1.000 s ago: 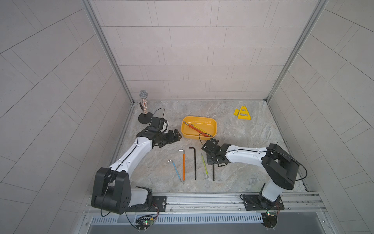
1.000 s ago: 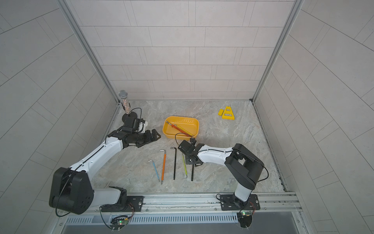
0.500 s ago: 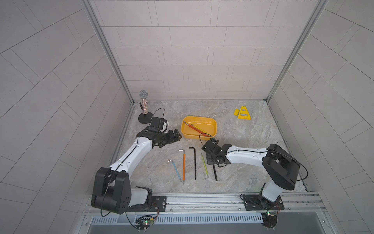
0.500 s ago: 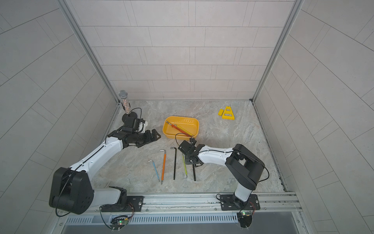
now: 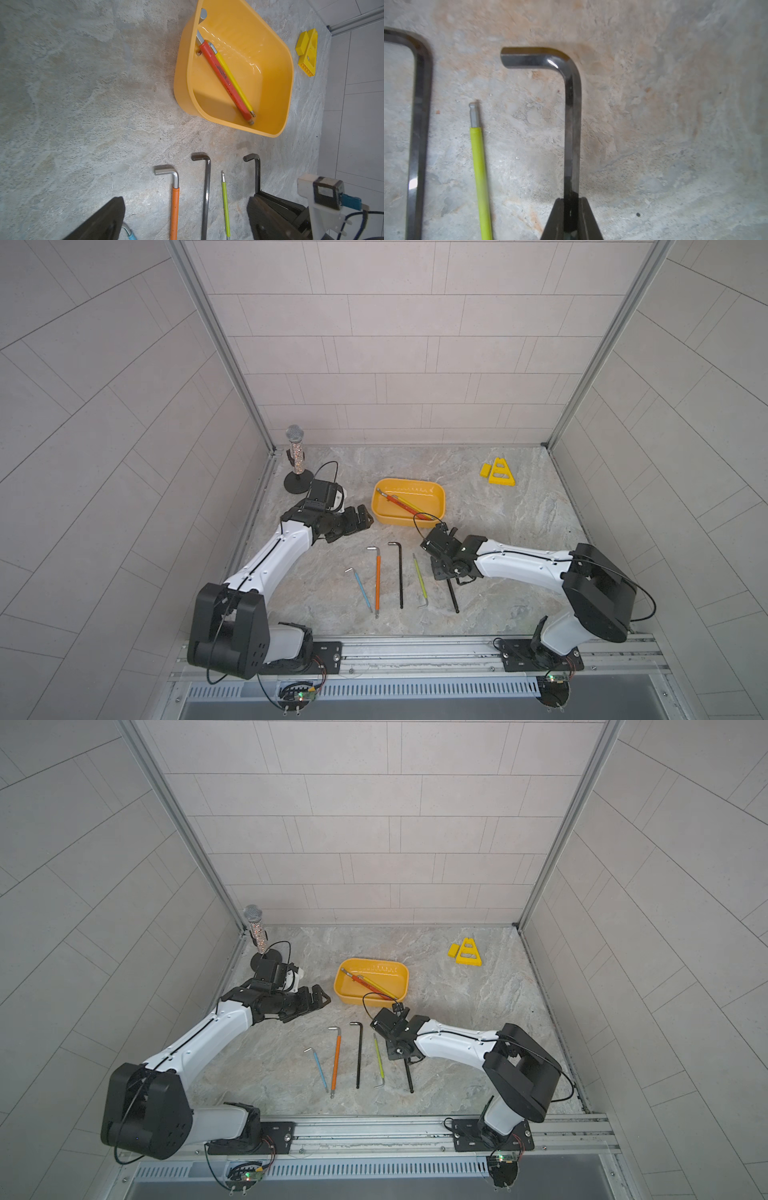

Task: Put the hex key on the desktop into the storage box
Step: Pick up the Allen key from the center of the board.

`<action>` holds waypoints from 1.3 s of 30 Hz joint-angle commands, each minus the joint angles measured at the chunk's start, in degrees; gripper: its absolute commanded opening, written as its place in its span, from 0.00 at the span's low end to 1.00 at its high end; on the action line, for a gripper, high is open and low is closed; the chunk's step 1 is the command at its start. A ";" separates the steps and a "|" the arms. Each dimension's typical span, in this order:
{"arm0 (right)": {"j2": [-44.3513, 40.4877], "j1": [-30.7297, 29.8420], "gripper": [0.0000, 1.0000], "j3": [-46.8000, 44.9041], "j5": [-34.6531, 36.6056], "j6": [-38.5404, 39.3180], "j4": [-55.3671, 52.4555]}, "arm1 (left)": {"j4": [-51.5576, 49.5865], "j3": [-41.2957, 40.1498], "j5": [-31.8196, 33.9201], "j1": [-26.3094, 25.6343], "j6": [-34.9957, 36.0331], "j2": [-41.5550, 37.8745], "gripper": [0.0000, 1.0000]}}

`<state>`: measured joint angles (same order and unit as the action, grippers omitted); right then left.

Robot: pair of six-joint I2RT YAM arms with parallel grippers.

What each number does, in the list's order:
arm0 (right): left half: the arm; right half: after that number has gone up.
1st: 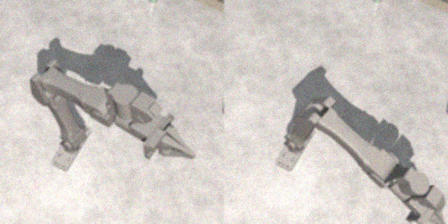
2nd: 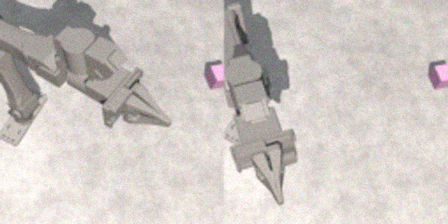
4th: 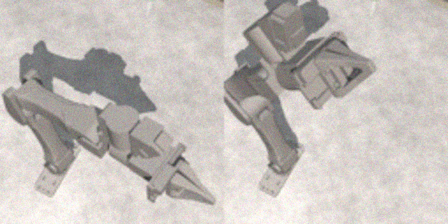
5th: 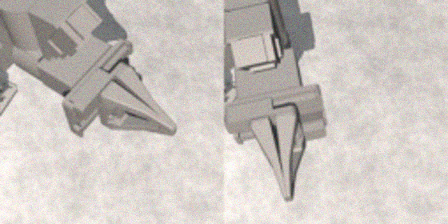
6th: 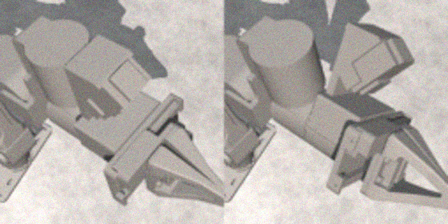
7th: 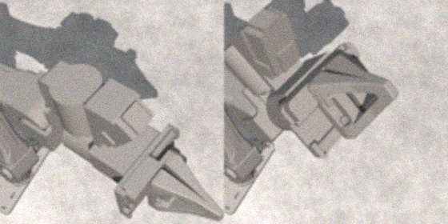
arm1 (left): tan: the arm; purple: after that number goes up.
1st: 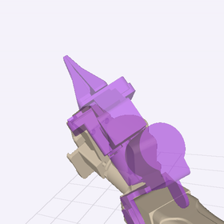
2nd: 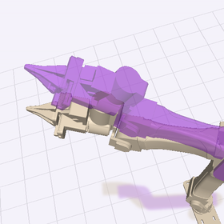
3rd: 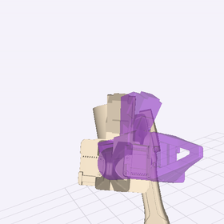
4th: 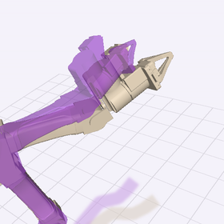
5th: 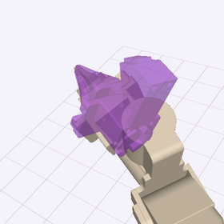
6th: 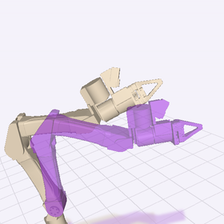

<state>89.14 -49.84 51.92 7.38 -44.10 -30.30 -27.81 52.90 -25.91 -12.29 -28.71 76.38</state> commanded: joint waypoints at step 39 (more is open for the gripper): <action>-11.76 9.33 0.00 14.09 -0.73 18.82 -5.09 | 9.41 23.05 0.84 0.21 -3.39 13.60 1.00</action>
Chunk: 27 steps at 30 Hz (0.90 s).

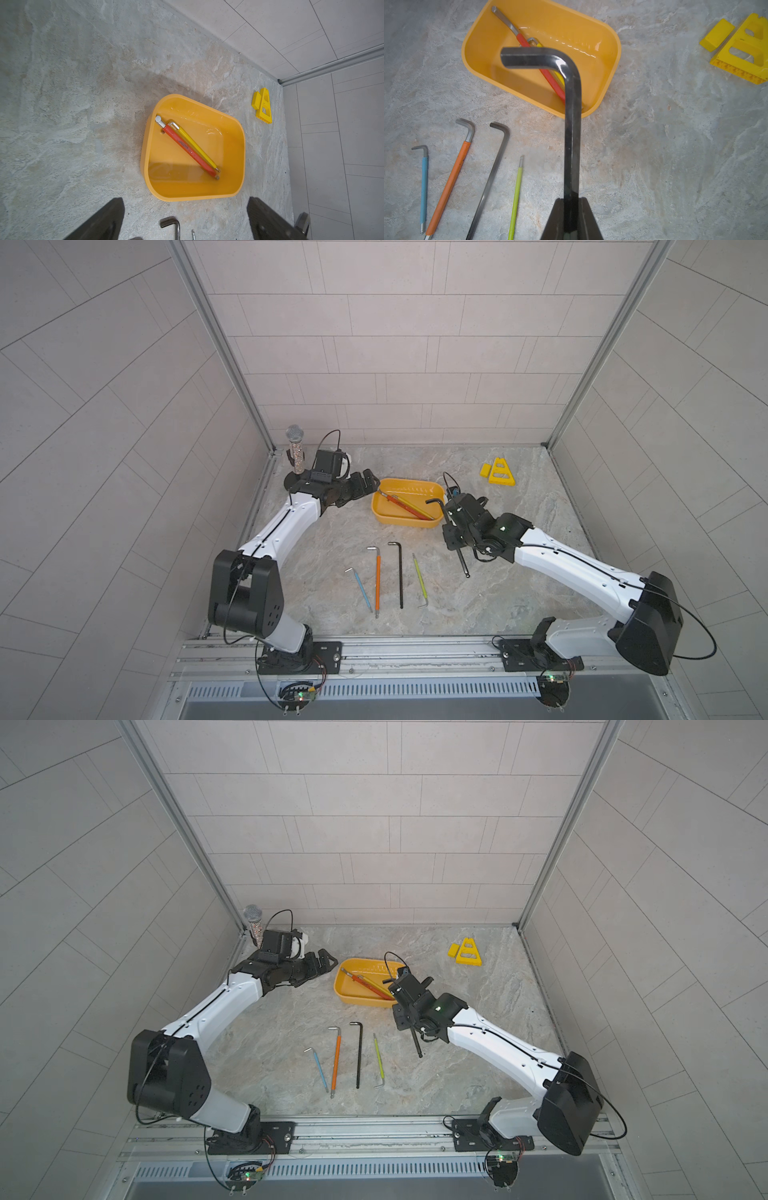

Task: Put the hex key on the desktop into the storage box
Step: Pick up the Allen key from the center of the board, then place the Allen key in the storage box.

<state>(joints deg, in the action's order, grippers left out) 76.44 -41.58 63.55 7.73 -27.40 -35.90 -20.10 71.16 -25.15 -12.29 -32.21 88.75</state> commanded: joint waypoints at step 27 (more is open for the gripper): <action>22.49 9.20 0.00 25.66 -8.82 17.69 -2.00 | 1.05 5.54 -2.36 3.61 -1.10 7.57 1.00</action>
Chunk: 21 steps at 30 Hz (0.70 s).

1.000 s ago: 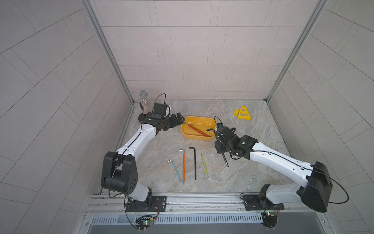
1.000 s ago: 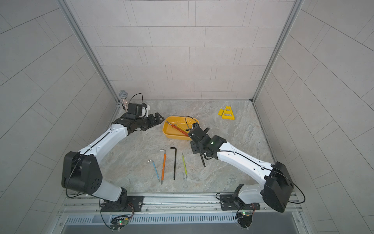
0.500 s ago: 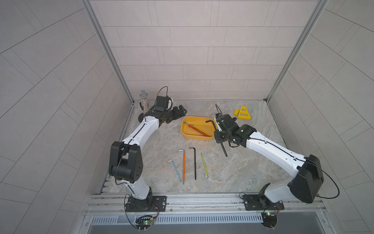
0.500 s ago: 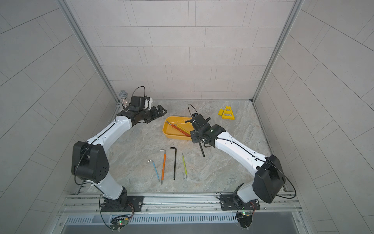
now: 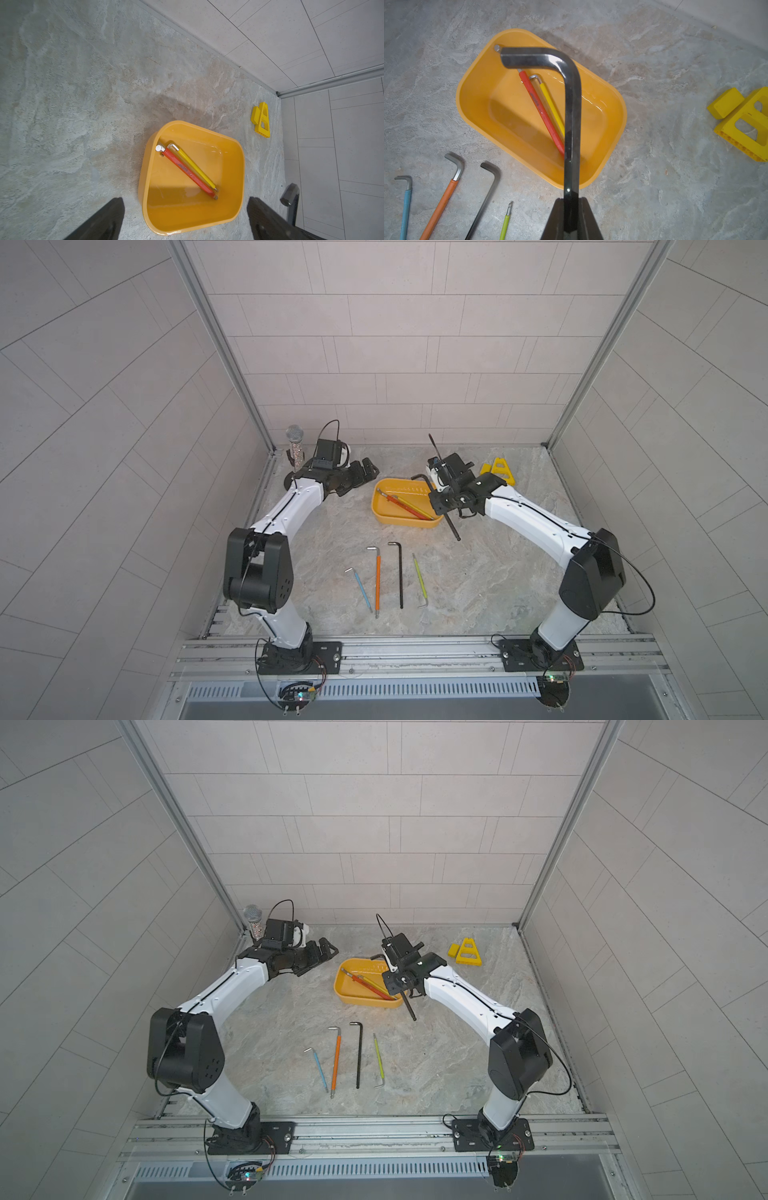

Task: Put the hex key on the desktop into the storage box
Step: Place the Allen key in the storage box.

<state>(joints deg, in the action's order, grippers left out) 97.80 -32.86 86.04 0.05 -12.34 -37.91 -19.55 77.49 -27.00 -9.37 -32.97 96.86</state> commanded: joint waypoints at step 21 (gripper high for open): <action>18.28 1.66 0.00 23.30 -4.45 9.88 -5.23 | 0.54 -1.09 -1.08 3.25 -1.67 -0.10 1.00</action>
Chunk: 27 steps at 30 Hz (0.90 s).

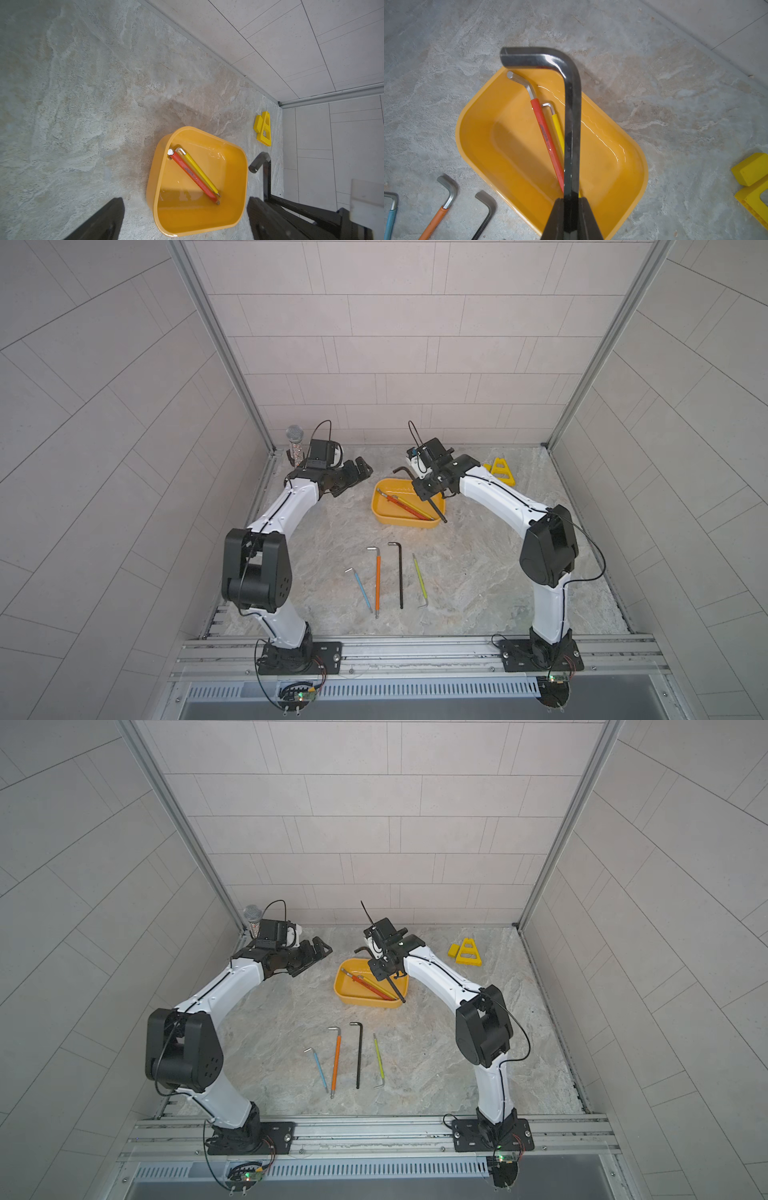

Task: Put the hex key on the desktop into the storage box
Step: Place the Allen key in the storage box.

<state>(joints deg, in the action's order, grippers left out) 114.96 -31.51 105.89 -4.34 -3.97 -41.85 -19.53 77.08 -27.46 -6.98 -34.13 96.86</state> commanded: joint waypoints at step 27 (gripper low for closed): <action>16.47 -1.02 0.00 14.01 -1.89 11.34 0.68 | 2.83 -2.61 -2.14 4.45 -3.40 -1.15 1.00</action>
<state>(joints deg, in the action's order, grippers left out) 132.14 -32.36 120.14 -6.48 6.04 -43.33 -17.47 75.29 -29.52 -2.90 -37.69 96.86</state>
